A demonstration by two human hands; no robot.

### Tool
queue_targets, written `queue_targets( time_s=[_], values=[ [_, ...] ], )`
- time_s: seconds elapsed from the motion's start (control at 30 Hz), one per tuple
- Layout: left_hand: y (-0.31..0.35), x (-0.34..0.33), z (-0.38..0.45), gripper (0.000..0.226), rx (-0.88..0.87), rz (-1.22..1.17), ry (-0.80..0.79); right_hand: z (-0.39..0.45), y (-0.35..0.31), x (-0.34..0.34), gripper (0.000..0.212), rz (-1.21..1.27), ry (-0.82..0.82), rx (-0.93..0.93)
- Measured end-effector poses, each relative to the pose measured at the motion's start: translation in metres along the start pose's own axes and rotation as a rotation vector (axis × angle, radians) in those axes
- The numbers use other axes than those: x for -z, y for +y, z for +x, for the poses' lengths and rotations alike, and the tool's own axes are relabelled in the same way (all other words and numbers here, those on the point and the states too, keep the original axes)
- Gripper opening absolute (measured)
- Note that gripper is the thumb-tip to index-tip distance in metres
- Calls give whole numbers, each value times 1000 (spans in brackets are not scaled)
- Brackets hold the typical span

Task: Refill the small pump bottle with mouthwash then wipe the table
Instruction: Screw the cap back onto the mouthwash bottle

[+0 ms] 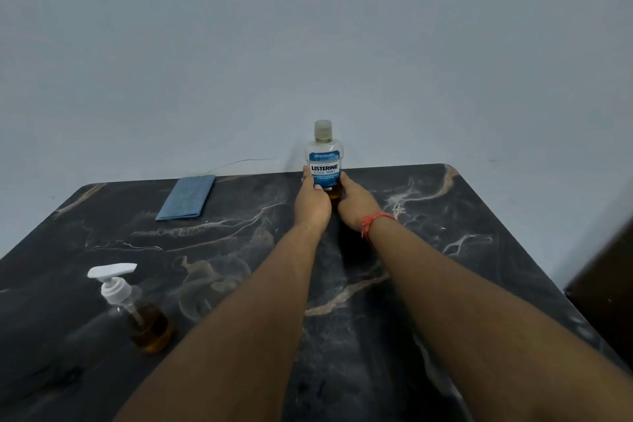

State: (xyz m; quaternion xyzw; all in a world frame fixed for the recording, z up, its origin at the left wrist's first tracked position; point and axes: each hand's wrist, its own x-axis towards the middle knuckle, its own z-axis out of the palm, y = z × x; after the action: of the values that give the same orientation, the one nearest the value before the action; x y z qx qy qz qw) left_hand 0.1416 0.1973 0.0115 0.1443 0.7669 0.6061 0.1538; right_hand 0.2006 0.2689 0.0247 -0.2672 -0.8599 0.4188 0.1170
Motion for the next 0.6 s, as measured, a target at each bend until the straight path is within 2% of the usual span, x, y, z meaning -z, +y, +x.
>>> queue_targets(
  time_s=[0.4, 0.6],
  values=[
    [2, -7, 33, 62, 16, -14, 28, 34, 0, -9, 65, 4, 6, 35],
    [14, -4, 16, 59, 28, 1, 45, 17, -2, -5, 74, 46, 29, -7]
  ],
)
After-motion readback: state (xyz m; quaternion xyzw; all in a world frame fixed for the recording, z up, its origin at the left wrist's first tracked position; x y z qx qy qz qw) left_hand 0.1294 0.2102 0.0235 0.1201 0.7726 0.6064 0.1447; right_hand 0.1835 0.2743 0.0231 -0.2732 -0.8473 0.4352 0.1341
